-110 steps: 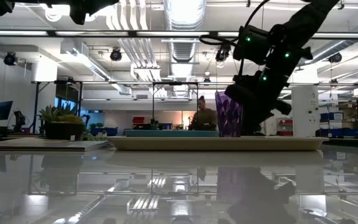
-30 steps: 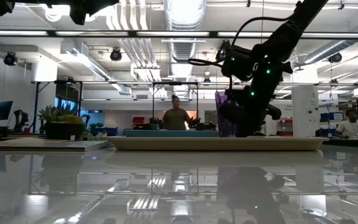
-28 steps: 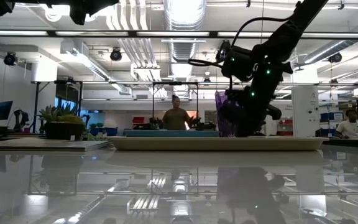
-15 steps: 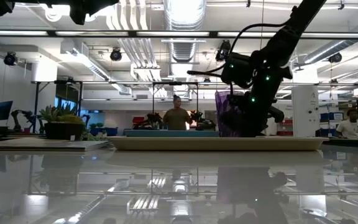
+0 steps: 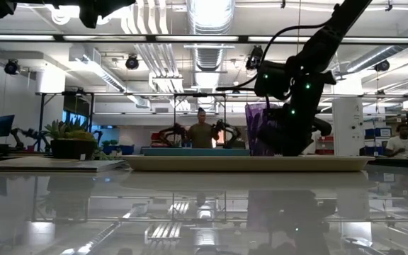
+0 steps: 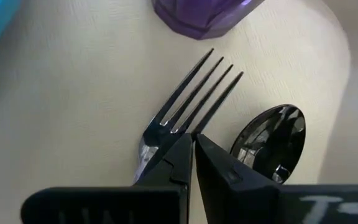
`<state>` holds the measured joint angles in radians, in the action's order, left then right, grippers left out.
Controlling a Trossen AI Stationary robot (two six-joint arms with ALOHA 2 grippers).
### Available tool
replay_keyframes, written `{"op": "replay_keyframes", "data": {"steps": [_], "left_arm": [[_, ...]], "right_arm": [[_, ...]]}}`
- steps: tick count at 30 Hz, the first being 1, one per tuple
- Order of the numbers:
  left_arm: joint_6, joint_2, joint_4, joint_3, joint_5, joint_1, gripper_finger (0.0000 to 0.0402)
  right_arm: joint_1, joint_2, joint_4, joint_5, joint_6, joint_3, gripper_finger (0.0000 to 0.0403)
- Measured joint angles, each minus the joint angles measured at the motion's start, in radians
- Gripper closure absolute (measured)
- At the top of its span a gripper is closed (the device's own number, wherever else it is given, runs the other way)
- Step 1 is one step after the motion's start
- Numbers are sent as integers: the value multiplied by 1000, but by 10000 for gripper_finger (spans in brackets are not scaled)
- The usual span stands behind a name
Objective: Pick and place plate/cup/fork/spoon on tray
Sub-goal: Put the orange fork to the left of the black spoon on the white tray
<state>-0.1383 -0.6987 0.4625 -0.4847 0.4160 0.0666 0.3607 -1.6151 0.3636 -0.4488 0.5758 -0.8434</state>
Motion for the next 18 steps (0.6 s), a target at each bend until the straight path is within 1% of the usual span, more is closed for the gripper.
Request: {"op": "replay_keyframes", "data": {"steps": [10, 16, 18], "left_arm": [[0, 0, 0, 0, 0, 0, 205], [0, 0, 0, 0, 0, 0, 205], [0, -1, 0, 0, 0, 0, 205]], "right_arm": [[0, 13, -8, -4, -89, 1, 392], [-16, 48, -1, 10, -55, -17, 392], [-37, 63, 1, 39, -52, -31, 392]]}}
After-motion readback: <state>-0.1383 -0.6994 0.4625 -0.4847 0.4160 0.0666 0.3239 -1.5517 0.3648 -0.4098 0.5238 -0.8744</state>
